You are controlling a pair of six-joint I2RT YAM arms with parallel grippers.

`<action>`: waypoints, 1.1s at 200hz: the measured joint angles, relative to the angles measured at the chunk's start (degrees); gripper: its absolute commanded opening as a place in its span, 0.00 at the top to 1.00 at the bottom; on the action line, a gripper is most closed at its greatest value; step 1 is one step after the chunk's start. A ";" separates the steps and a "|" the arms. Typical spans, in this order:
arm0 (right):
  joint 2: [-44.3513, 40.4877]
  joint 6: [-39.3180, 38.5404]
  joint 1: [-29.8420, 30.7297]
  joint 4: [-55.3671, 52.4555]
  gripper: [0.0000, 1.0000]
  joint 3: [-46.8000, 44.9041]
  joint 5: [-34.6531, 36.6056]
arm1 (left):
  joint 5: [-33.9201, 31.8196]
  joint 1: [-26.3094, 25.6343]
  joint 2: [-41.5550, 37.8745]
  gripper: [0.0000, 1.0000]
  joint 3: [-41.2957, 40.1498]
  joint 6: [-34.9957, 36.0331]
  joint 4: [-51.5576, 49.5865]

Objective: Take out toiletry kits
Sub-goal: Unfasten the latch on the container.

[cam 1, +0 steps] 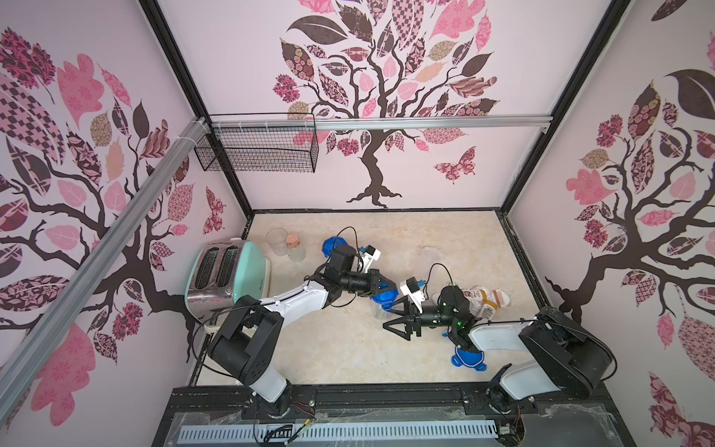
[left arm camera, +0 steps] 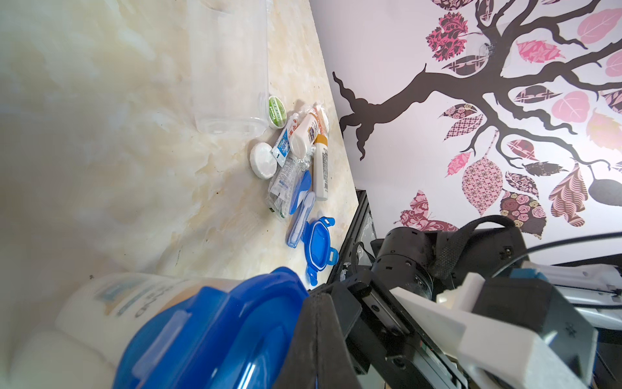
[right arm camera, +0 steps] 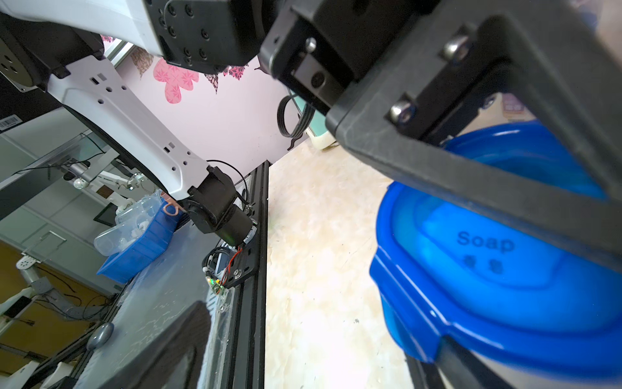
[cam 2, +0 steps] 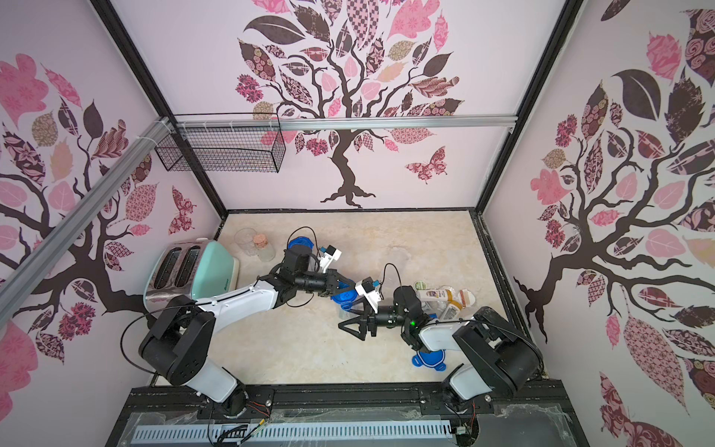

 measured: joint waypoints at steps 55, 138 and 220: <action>0.28 0.52 0.02 -3.89 0.11 2.03 -1.81 | -1.07 -0.59 -0.37 0.96 -0.09 0.13 -0.31; 3.19 11.28 0.50 1.27 0.14 4.39 -5.11 | -2.99 -1.20 -0.57 0.96 -0.76 0.17 1.46; -0.96 6.05 0.66 -11.63 0.11 7.30 -6.01 | -5.84 -2.25 -1.60 0.92 2.32 2.10 -5.55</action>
